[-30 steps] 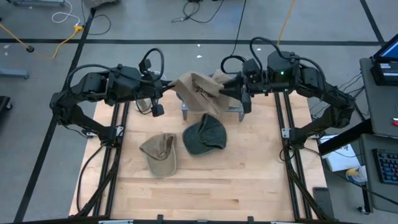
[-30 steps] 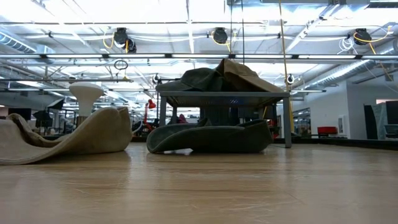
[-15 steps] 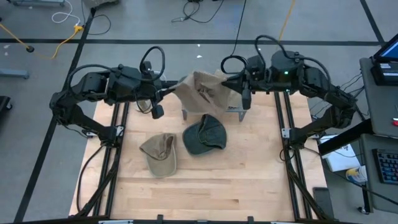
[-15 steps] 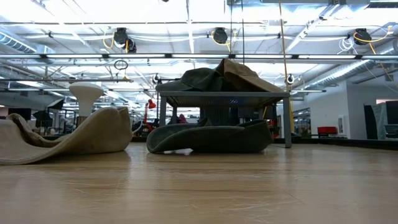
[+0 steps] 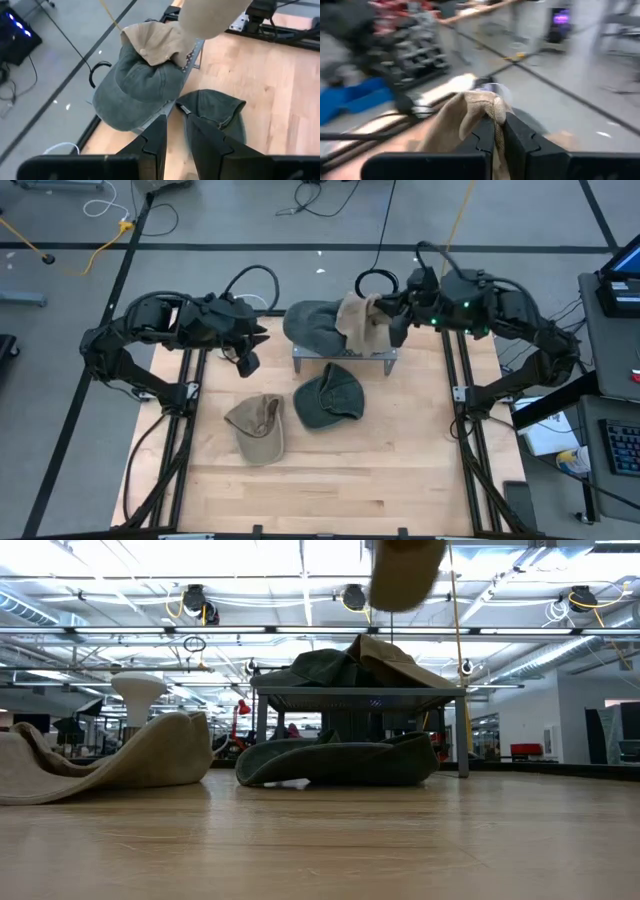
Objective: Pick & Place hat
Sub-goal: Stack the right brown cap on top of the brown cap on the shelf
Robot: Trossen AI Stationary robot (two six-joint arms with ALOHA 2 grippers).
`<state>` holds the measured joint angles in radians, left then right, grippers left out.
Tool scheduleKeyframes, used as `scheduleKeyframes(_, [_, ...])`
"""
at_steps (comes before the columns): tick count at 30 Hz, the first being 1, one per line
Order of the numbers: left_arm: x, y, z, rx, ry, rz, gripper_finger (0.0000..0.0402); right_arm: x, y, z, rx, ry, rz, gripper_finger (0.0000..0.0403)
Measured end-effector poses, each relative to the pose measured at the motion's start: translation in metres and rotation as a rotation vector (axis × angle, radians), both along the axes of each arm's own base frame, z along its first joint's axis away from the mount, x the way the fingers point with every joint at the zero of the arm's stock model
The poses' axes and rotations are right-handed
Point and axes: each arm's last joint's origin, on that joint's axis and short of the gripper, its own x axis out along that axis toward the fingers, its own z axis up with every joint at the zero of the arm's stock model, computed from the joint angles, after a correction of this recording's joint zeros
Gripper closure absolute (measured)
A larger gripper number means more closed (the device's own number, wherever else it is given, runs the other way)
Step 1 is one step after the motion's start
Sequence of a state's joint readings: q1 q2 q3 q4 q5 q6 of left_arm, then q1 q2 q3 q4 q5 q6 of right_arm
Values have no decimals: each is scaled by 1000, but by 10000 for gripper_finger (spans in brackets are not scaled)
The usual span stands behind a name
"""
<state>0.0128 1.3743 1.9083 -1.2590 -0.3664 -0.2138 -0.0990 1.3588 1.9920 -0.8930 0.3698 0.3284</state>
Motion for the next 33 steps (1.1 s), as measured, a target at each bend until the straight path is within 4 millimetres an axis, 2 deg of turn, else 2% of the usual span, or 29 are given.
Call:
scheduleKeyframes(15, [0, 0, 0, -18, -6, 13, 316, -12, -8, -1, -267, 135, -522, 391])
scheduleKeyframes(20, [0, 0, 0, -22, -8, 16, 316, -10, -12, -2, -343, 173, -674, 391])
scheduleKeyframes(29, [0, -1, 0, -71, -20, 9, 316, 2, -15, 0, -461, 225, -898, 391])
scheduleKeyframes(33, [0, -2, -1, -110, -26, -9, 316, 19, -16, 0, -532, 301, -1016, 391])
